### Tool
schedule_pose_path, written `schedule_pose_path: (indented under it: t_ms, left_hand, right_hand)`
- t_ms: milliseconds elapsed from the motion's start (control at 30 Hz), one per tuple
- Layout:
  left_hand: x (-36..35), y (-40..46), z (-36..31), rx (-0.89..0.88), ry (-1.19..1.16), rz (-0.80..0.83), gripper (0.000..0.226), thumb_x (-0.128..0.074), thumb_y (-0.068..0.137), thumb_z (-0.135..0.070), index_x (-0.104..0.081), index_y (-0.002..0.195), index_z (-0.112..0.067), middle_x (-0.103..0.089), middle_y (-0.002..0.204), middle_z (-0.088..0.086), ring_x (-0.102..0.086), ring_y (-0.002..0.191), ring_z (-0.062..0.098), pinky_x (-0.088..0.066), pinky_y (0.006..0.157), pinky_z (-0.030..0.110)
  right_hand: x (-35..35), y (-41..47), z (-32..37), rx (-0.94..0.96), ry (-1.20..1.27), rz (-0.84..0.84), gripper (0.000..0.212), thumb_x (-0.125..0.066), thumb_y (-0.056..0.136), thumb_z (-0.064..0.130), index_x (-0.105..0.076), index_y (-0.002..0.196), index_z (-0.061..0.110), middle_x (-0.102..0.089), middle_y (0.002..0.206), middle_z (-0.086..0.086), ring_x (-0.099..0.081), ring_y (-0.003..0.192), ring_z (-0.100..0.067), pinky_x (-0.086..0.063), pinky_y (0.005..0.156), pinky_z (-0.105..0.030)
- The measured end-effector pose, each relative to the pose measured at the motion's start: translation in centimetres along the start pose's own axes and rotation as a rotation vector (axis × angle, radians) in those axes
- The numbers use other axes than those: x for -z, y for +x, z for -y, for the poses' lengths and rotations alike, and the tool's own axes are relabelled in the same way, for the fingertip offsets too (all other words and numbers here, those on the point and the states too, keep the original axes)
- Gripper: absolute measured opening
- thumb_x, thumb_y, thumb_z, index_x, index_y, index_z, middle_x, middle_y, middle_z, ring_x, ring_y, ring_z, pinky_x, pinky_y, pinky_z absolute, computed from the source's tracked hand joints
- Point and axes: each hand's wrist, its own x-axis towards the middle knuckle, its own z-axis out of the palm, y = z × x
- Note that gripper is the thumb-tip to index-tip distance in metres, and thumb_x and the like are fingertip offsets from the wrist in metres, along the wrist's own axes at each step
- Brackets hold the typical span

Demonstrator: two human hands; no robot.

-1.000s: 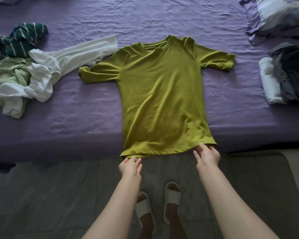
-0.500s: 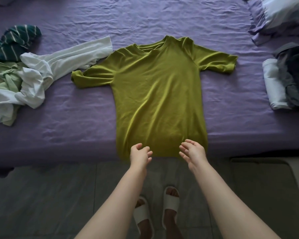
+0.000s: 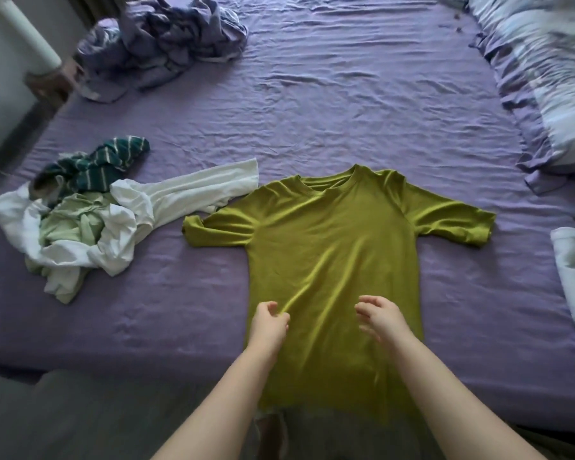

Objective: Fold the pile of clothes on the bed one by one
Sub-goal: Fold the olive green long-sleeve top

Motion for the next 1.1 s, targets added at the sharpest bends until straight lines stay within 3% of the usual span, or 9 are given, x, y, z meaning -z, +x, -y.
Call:
schedule_pose_path:
  t_ms: [133,233,367,500,700,800,867,967,1100]
  left_hand:
    - [1.7,5.7,-4.7,-0.121,0.232,0.005,0.04,-0.053,0.09,-0.015,-0.046,0.129,-0.01,-0.06,0.115,0.012,-0.061,0.103,0.029,-0.05,0.09,0.038]
    - [3.0,10.8,-8.1,-0.189,0.363,0.006,0.041,-0.052,0.093,-0.02,-0.047,0.132,-0.01,-0.059,0.123,0.011,-0.056,0.113,0.025,-0.045,0.094,0.033]
    - [4.7,17.6,-12.2,-0.274,0.495,-0.01,0.04,-0.05,0.095,-0.023,-0.051,0.132,-0.007,-0.056,0.13,0.013,-0.053,0.119,0.026,-0.041,0.1,0.032]
    - [5.3,23.8,-15.9,-0.425,0.604,-0.053,0.037,-0.05,0.096,-0.022,-0.055,0.129,-0.008,-0.055,0.131,0.011,-0.052,0.121,0.025,-0.038,0.102,0.032]
    - [2.9,29.7,-19.8,-0.579,0.686,0.03,0.041,-0.05,0.096,-0.027,-0.047,0.135,-0.014,-0.052,0.133,0.007,-0.05,0.121,0.024,-0.039,0.099,0.035]
    - [2.2,30.9,-20.4,-0.487,0.863,0.023,0.035,-0.053,0.093,-0.036,-0.055,0.122,-0.015,-0.056,0.123,0.008,-0.055,0.112,0.029,-0.045,0.088,0.038]
    - [2.5,31.2,-20.9,-0.497,0.961,-0.023,0.027,-0.052,0.092,-0.036,-0.06,0.11,-0.017,-0.059,0.116,0.007,-0.058,0.107,0.029,-0.045,0.078,0.035]
    - [3.8,32.5,-22.8,-0.505,0.866,-0.196,0.018,-0.049,0.093,-0.03,-0.061,0.103,-0.021,-0.058,0.112,0.003,-0.058,0.103,0.028,-0.037,0.069,0.032]
    - [4.8,34.2,-24.4,-0.456,0.976,-0.132,0.023,-0.057,0.09,-0.035,-0.067,0.107,-0.023,-0.059,0.116,0.004,-0.053,0.11,0.027,-0.042,0.077,0.033]
  right_hand:
    - [-4.2,4.0,4.7,0.087,-0.092,0.075,0.018,-0.054,0.092,0.006,-0.057,0.11,0.008,-0.059,0.088,-0.003,-0.055,0.082,-0.018,-0.047,0.069,-0.031]
    - [-7.0,7.3,7.8,0.172,-0.194,0.055,0.024,-0.055,0.091,0.009,-0.06,0.114,0.007,-0.06,0.098,-0.003,-0.055,0.091,-0.018,-0.045,0.082,-0.032]
    - [-10.6,12.1,12.7,0.279,-0.419,0.014,0.026,-0.055,0.092,0.014,-0.064,0.115,0.005,-0.065,0.103,-0.006,-0.057,0.091,-0.02,-0.044,0.084,-0.029]
    - [-14.0,16.8,17.1,0.379,-0.643,-0.049,0.026,-0.055,0.093,0.021,-0.065,0.115,0.011,-0.066,0.118,-0.005,-0.058,0.111,-0.021,-0.04,0.092,-0.026]
    - [-18.2,23.5,20.3,0.576,-0.95,-0.066,0.046,-0.045,0.098,0.019,-0.037,0.143,0.017,-0.03,0.153,-0.001,-0.035,0.136,-0.018,-0.03,0.108,-0.03]
    - [-19.1,25.0,20.4,0.529,-1.223,-0.089,0.049,-0.044,0.097,0.02,-0.03,0.144,0.023,-0.035,0.145,-0.002,-0.05,0.121,-0.028,-0.046,0.088,-0.039]
    - [-19.4,25.2,20.6,0.597,-1.401,-0.262,0.028,-0.046,0.095,0.019,-0.049,0.123,0.018,-0.05,0.119,-0.007,-0.058,0.102,-0.033,-0.043,0.07,-0.036]
    - [-19.6,25.6,22.2,0.658,-1.12,-0.399,0.014,-0.049,0.094,0.014,-0.059,0.104,0.014,-0.055,0.106,-0.009,-0.058,0.092,-0.033,-0.04,0.067,-0.034]
    - [-20.2,25.6,23.8,0.63,-0.854,-0.095,0.036,-0.049,0.091,0.001,-0.055,0.126,0.007,-0.05,0.134,-0.014,-0.047,0.125,-0.027,-0.031,0.104,-0.027]
